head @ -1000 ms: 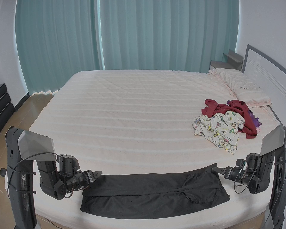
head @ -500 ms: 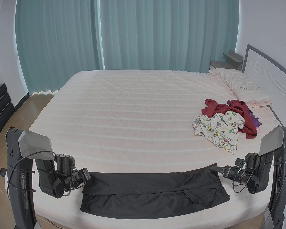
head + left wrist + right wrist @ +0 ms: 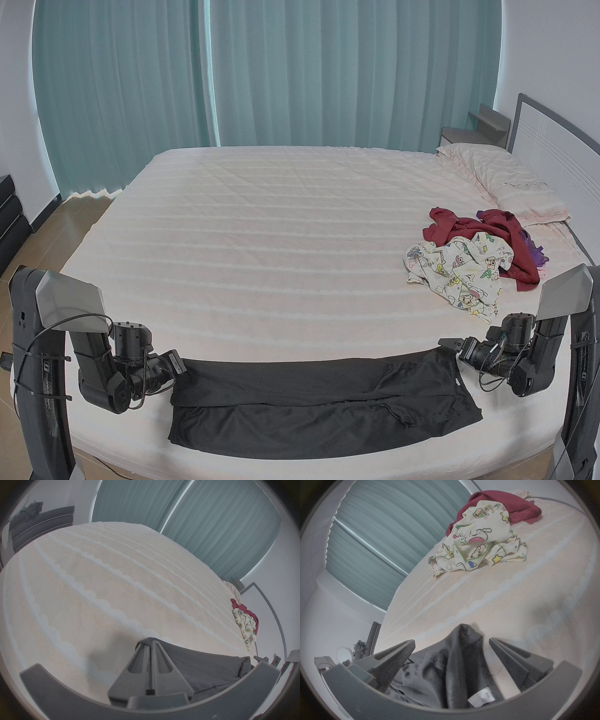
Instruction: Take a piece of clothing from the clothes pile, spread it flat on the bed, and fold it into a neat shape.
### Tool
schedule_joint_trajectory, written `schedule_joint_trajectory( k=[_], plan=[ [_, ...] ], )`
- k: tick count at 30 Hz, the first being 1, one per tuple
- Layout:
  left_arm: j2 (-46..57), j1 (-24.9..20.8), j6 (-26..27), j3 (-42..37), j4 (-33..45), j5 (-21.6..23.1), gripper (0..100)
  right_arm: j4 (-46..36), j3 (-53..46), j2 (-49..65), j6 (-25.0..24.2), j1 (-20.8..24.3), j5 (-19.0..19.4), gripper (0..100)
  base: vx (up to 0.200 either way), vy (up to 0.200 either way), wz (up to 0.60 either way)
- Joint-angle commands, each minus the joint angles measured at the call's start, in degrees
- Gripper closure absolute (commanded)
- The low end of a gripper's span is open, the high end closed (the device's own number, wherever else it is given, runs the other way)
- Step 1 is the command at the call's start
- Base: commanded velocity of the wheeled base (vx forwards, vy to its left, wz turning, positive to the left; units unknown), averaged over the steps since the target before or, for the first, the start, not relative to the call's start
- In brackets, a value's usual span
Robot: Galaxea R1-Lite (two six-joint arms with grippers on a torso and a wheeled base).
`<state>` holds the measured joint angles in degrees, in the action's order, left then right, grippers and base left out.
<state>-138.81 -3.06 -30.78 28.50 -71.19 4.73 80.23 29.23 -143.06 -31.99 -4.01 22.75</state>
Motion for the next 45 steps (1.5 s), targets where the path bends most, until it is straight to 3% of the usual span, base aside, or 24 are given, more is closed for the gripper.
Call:
schedule_joint_trajectory(
  k=[1, 10, 11, 16, 38, 45],
  plan=[
    [-0.05, -0.19, 0.02, -0.11, -0.70, 0.02, 100, -1.21, 2.23, 0.41, -1.85, 2.43, -1.30, 0, 0.000, 0.000, 0.00],
    [-0.23, -0.28, 0.11, -0.20, -1.49, 0.02, 100, -4.73, 5.48, 0.15, -1.94, 2.69, -1.74, 0, 0.000, 0.000, 0.00],
    [-0.23, -0.28, 0.11, -0.20, -1.49, 0.02, 100, -5.26, 5.92, 0.15, -1.94, 2.69, -1.92, 100, 0.000, 0.000, 0.00],
    [-0.23, -0.28, 0.11, -0.20, -1.49, 0.02, 100, -6.75, 7.07, -0.12, -1.85, 2.17, -5.96, 100, 0.000, 0.000, 0.00],
    [-1.02, 0.34, 0.55, -0.11, -1.49, -0.16, 100, -6.49, 4.69, 0.59, -1.76, -1.17, -6.31, 100, 0.000, 0.000, 0.00],
    [-2.34, 0.42, 3.80, -0.55, -1.67, -0.34, 100, -6.57, 4.69, 0.59, -1.76, -1.17, -6.31, 100, 0.000, 0.000, 0.00]
  ],
)
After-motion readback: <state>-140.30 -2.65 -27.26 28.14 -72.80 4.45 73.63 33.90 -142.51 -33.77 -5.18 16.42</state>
